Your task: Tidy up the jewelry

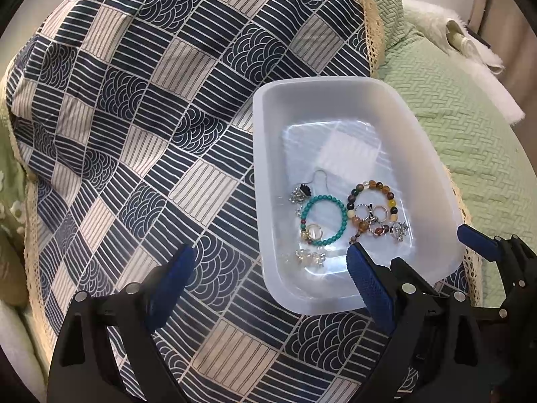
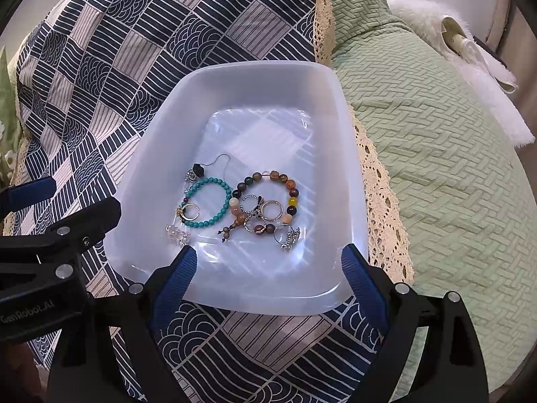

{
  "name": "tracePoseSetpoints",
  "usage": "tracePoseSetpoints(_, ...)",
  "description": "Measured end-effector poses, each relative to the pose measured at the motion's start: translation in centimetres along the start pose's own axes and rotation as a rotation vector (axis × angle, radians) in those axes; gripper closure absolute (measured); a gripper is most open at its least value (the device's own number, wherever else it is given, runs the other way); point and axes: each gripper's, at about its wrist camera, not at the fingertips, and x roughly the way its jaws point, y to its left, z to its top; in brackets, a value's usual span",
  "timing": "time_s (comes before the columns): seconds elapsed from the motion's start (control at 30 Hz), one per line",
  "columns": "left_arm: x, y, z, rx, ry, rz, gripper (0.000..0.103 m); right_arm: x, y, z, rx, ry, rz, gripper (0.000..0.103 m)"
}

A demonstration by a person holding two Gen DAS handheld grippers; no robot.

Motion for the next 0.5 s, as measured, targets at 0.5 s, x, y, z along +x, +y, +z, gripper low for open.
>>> tracePoseSetpoints(0.5, 0.13, -0.08, -0.02, 0.005, 0.008, 0.016, 0.015, 0.27, 0.28, -0.11, -0.012, 0.009, -0.003, 0.016)
